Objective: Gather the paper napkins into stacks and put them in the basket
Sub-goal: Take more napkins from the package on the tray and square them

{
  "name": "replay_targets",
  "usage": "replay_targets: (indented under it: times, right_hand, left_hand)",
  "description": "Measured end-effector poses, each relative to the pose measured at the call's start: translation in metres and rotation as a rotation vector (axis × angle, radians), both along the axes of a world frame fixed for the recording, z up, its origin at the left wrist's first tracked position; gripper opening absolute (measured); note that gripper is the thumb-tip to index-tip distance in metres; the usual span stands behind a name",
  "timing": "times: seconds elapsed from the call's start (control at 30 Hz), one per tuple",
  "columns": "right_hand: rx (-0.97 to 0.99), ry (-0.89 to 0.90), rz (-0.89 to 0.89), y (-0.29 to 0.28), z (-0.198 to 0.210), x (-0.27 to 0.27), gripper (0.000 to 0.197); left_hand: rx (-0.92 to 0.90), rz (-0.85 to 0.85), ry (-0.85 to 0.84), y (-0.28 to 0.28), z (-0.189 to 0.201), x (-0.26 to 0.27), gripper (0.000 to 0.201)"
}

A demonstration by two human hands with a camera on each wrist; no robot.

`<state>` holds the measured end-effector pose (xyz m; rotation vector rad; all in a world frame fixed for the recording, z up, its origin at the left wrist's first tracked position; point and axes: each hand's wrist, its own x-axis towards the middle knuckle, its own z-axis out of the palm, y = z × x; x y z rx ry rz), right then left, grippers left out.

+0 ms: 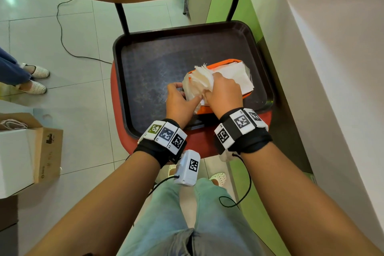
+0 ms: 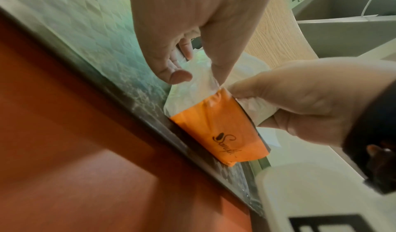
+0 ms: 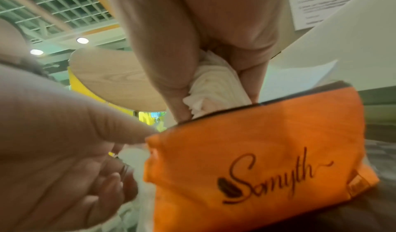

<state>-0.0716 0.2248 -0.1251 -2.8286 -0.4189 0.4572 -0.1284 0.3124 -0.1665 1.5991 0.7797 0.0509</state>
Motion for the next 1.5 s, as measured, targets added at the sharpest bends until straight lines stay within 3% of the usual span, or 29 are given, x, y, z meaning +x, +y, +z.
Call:
replay_targets:
  times: [0.4,0.6,0.77,0.93,1.1,1.2,1.23,1.3,1.37,1.5]
  right_hand:
    - [0.095,0.025,-0.056,-0.001,-0.003,0.001,0.029]
    - [0.015,0.030,-0.107,0.011,-0.001,-0.003,0.057]
    - [-0.003,-0.006,-0.115,0.013,0.000,0.001,0.044]
    - [0.144,-0.023,-0.146,-0.012,0.031,0.009,0.032]
    - [0.226,-0.057,-0.161,-0.022,0.050,0.004,0.031]
    - [0.267,-0.087,-0.186,-0.030,0.058,0.002,0.031]
    - [0.276,-0.098,-0.194,-0.032,0.061,0.001,0.032]
    - [0.288,-0.119,-0.201,-0.037,0.067,-0.001,0.032]
    - [0.303,-0.157,-0.185,-0.042,0.075,-0.004,0.033]
    - [0.387,-0.266,-0.129,-0.050,0.091,-0.021,0.040]
  left_hand:
    - [-0.020,0.132,0.096,-0.005,-0.004,0.012,0.050]
    - [0.007,0.091,0.096,-0.006,-0.006,0.009,0.040]
    - [-0.052,0.005,0.075,-0.004,-0.007,0.004,0.057]
    - [-0.003,0.019,0.079,0.000,-0.003,0.007,0.040]
    - [0.013,0.024,0.102,-0.004,0.005,0.005,0.050]
    - [0.260,0.019,0.107,-0.007,0.009,-0.001,0.073]
    - [0.385,0.013,0.056,-0.010,0.015,-0.004,0.072]
    - [0.532,-0.062,-0.144,-0.015,0.029,-0.008,0.051]
    - [0.327,-0.214,-0.291,-0.023,0.046,-0.010,0.027]
    - [-0.621,-0.415,-0.215,-0.037,0.085,-0.005,0.048]
